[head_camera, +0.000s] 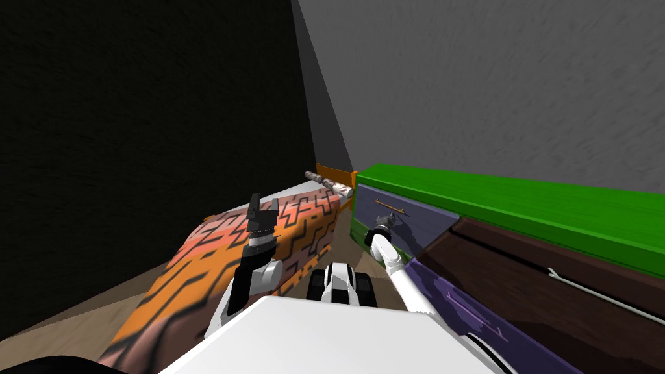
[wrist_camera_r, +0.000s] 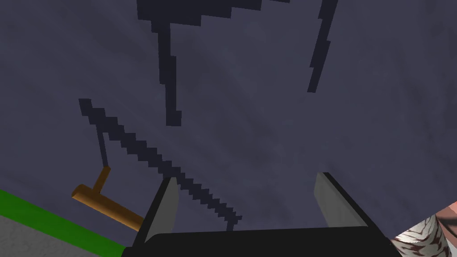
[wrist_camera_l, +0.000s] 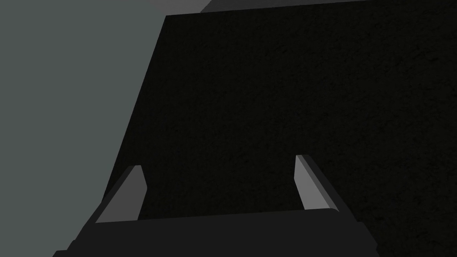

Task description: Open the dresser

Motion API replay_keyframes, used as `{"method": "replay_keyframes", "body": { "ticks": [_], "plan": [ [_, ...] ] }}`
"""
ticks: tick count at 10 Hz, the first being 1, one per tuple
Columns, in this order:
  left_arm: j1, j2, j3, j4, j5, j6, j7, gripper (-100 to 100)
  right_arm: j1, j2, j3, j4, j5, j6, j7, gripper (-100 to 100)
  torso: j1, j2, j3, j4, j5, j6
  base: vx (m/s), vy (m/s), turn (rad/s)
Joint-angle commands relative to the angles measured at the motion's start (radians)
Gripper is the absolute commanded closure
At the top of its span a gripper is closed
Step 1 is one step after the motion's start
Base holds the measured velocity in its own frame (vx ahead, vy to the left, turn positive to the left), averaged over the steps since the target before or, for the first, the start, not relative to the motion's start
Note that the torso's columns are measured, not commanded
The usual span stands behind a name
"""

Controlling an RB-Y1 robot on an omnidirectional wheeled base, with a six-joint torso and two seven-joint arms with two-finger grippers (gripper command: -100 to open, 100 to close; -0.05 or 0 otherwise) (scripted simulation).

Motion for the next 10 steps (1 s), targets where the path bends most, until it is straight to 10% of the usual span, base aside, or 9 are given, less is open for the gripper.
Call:
{"method": "replay_keyframes", "body": {
  "ticks": [1, 10],
  "plan": [
    [0.0, 0.0, 0.0, 0.0, 0.0, 0.0, 0.0, 0, -0.029, -0.002, 0.014, 0.042, 0.04, 0.059, 0.017, -100, 0.001, 0.0, 0.0, 0.0, 0.0, 0.0, 0.016, 0.027, 0.029],
    [0.0, 0.0, 0.0, 0.0, 0.0, 0.0, 0.0, 0, -0.161, -0.016, 0.079, 0.216, 0.201, 0.29, 0.091, -100, 0.011, 0.001, 0.0, 0.008, 0.008, -0.008, 0.015, 0.028, 0.035]
  ]
}}
